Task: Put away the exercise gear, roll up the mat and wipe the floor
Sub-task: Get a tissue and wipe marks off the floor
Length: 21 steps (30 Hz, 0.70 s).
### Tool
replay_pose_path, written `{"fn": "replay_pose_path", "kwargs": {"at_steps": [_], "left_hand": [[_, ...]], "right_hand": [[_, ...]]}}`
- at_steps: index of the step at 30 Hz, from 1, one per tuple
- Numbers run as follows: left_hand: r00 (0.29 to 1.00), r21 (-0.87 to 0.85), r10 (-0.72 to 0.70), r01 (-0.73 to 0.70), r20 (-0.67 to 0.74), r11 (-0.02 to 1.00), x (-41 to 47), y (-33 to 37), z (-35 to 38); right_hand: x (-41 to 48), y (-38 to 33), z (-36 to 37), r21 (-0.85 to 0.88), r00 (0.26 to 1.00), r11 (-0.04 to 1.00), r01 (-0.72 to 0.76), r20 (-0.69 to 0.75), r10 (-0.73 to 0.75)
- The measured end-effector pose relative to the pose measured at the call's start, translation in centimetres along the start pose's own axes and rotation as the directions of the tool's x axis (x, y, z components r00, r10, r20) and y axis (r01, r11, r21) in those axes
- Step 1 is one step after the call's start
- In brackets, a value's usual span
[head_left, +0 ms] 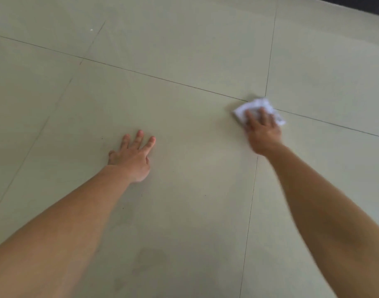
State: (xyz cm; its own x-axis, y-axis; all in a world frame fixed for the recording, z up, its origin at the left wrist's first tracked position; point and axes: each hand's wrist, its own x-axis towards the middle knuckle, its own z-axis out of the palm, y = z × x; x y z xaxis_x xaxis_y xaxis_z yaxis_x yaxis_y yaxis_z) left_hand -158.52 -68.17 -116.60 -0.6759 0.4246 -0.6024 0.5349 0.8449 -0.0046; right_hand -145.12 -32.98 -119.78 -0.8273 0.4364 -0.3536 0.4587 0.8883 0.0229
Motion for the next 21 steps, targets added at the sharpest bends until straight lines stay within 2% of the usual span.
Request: {"fn": "replay_pose_path", "kwargs": {"at_steps": [2, 4, 5, 7, 10, 12, 15, 17, 21], "left_hand": [[1.0, 0.008, 0.007, -0.007, -0.003, 1.0, 0.0, 0.0, 0.1], [1.0, 0.007, 0.011, -0.011, -0.002, 1.0, -0.2, 0.0, 0.0], [1.0, 0.001, 0.014, -0.014, 0.005, 1.0, -0.4, 0.0, -0.2], [1.0, -0.02, 0.03, -0.03, 0.008, 0.999, -0.7, 0.0, -0.8], [0.994, -0.032, 0.091, -0.094, -0.068, 0.995, -1.1, -1.1, -1.4], [0.982, -0.097, 0.108, -0.124, -0.154, 0.987, -1.3, -3.0, -1.4], [0.954, -0.176, 0.017, -0.073, -0.301, 0.982, -1.5, -6.6, -0.7], [0.933, -0.143, -0.061, 0.011, -0.354, 0.99, -1.5, -9.5, 0.1], [0.92, -0.108, -0.172, 0.143, -0.352, 0.984, 0.1, -16.0, 1.1]], "right_hand": [[-3.8, 5.0, 0.2, 0.069, 0.981, 0.979, -0.193, -0.001, 0.193], [-7.4, 6.2, 0.1, 0.234, 0.903, 0.874, -0.426, 0.052, 0.426], [-8.2, 5.6, 0.3, 0.304, 0.861, 0.81, -0.502, 0.089, 0.5], [-9.0, 2.2, 1.4, 0.298, 0.845, 0.795, -0.528, 0.091, 0.527], [-9.7, -5.3, 2.3, 0.269, 0.931, 0.898, -0.348, -0.014, 0.365], [-9.8, -10.4, 2.4, 0.195, 0.981, 0.964, -0.183, -0.029, 0.192], [-9.1, -15.7, 1.8, 0.142, 0.999, 0.989, 0.047, -0.02, -0.045], [-8.5, -17.4, 1.4, 0.154, 0.996, 0.984, 0.093, -0.015, -0.092], [-5.9, -19.6, 0.2, 0.173, 0.994, 0.98, 0.098, 0.034, -0.106]]}}
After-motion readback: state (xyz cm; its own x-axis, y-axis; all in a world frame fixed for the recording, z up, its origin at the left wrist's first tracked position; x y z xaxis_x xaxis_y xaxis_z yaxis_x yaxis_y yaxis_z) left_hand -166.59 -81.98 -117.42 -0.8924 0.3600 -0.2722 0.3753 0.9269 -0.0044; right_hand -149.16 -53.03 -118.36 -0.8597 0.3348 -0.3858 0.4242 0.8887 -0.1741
